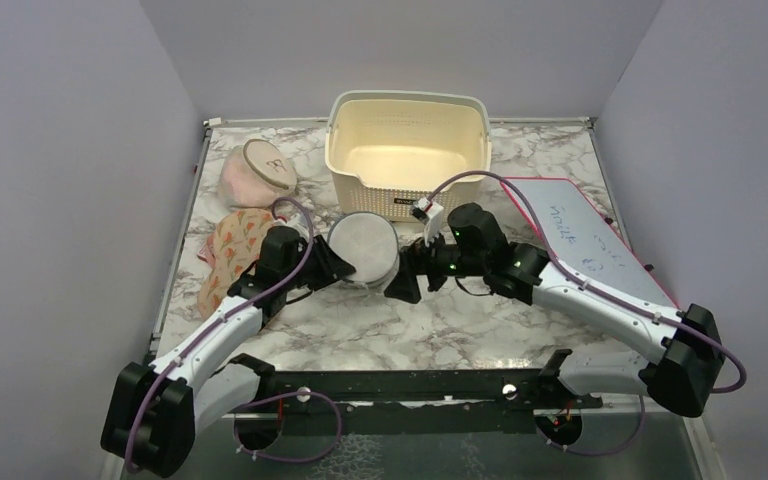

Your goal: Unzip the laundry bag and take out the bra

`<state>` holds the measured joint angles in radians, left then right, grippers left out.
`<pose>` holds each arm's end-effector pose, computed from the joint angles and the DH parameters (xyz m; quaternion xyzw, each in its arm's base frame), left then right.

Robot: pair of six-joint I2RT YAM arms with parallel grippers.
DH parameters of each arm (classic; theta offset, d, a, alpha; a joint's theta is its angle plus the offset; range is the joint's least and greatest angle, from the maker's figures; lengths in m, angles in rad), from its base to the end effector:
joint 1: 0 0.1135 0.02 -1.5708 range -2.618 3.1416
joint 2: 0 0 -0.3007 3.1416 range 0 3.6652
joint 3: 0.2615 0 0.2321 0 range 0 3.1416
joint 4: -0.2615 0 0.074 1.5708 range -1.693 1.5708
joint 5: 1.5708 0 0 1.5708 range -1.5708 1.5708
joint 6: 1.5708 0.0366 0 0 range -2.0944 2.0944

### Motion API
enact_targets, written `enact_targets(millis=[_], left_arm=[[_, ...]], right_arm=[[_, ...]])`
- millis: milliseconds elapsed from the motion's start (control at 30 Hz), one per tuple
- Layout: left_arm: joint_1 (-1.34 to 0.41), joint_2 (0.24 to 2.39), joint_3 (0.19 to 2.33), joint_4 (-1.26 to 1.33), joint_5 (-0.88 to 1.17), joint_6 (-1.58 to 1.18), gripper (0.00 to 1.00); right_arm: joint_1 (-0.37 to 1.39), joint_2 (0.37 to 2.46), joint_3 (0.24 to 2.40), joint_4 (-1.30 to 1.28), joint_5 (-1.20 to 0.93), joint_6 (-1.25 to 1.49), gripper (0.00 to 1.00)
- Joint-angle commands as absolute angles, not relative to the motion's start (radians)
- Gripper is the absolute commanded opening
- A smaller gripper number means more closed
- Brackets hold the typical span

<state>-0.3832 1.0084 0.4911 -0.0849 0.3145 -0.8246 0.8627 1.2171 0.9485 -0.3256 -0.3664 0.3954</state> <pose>0.1570 -0.0755 0.2475 -0.1202 0.8688 -0.3752 0.2998 0.1446 0.1890 0.3334 -0.2842 0.8250 0.4015 0.2783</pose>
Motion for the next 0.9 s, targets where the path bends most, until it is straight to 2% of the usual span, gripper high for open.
enact_targets(millis=[0,67,267,500,700,867], left_arm=[[-0.387,0.965,0.425,0.103,0.406,-1.019,0.2],[-0.388,0.957,0.415,0.132,0.429,-1.059,0.17],[-0.388,0.895,0.379,0.132,0.436,-1.144,0.08],[-0.388,0.842,0.304,0.211,0.445,-1.27,0.02],[-0.388,0.825,0.291,0.218,0.448,-1.293,0.01],[-0.387,0.842,0.273,0.261,0.473,-1.316,0.0]], right_arm=[[0.869,1.217,0.875,-0.217,-0.332,0.412,0.82],[0.876,1.23,0.85,-0.18,-0.356,0.416,0.76],[0.929,1.294,0.815,-0.088,-0.316,0.456,0.68],[0.947,1.371,0.814,-0.01,-0.294,0.476,0.46],[0.95,1.39,0.716,0.196,-0.316,0.549,0.44],[0.949,1.445,0.714,0.223,-0.295,0.565,0.44]])
